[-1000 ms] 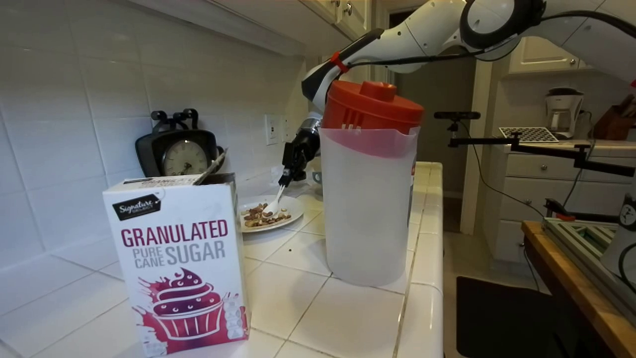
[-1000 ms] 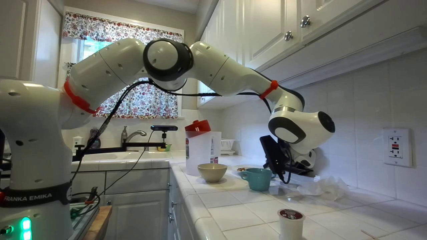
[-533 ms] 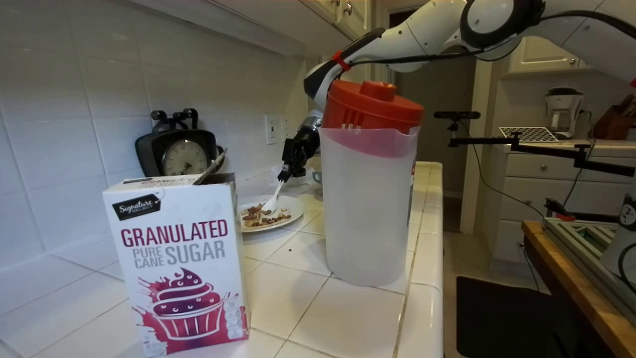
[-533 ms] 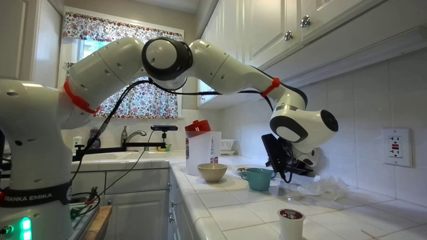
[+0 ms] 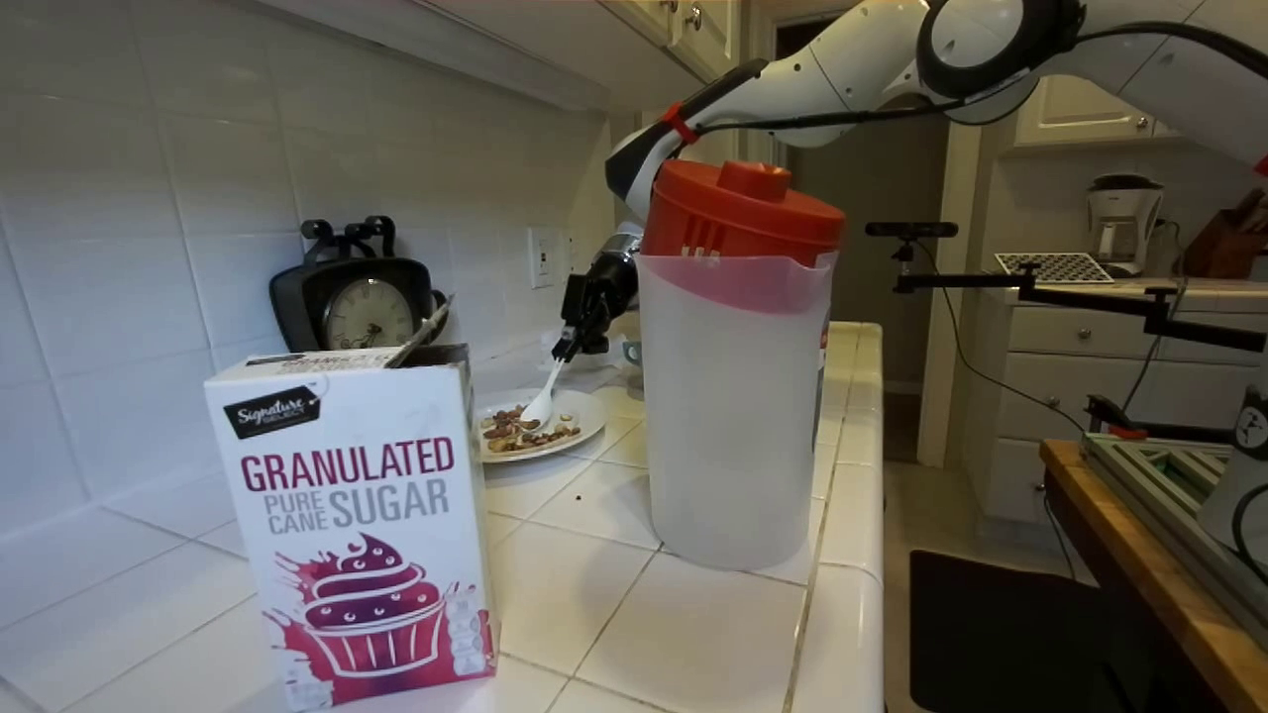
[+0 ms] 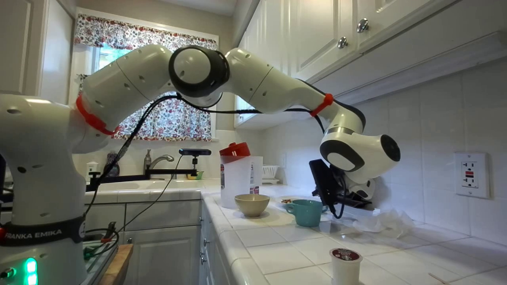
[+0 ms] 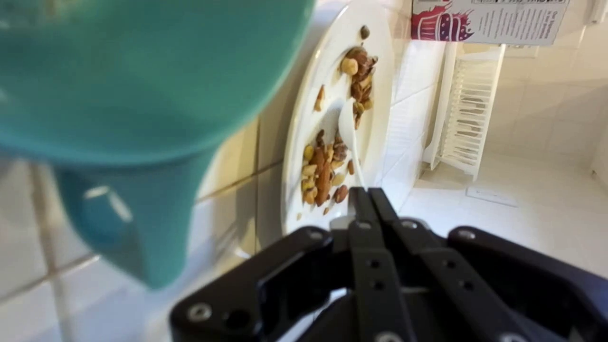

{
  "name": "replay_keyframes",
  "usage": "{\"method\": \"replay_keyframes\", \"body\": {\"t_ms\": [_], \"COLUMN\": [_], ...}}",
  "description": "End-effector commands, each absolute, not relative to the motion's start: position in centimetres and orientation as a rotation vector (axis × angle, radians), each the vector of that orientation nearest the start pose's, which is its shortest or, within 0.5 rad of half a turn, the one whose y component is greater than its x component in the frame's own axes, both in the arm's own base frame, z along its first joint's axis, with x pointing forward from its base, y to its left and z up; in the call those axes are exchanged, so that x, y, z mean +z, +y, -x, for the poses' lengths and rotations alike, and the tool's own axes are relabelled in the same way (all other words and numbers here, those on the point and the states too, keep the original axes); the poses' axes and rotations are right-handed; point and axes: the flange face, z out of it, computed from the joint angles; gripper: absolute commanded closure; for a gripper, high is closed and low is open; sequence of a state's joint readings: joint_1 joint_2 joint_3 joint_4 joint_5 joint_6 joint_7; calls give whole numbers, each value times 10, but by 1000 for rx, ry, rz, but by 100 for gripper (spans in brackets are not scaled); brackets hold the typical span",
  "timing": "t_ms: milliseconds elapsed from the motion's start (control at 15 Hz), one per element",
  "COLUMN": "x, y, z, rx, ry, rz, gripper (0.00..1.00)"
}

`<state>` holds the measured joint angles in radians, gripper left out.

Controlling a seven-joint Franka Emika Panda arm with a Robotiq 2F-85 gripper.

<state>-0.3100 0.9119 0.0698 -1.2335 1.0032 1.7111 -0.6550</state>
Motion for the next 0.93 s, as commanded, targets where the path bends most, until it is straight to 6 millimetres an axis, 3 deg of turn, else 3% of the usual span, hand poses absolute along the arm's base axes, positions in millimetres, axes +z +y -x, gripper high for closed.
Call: {"method": "replay_keyframes", "body": {"t_ms": [0,467,867], "x": [224,219,239], "y": [-103,-104,-113], "z": [-726,-725,-726], "rx": [-76,-72,-127], "ry": [-58,-100,-131], "rz": [1977,1904,1906], "gripper": [99,99,99]}}
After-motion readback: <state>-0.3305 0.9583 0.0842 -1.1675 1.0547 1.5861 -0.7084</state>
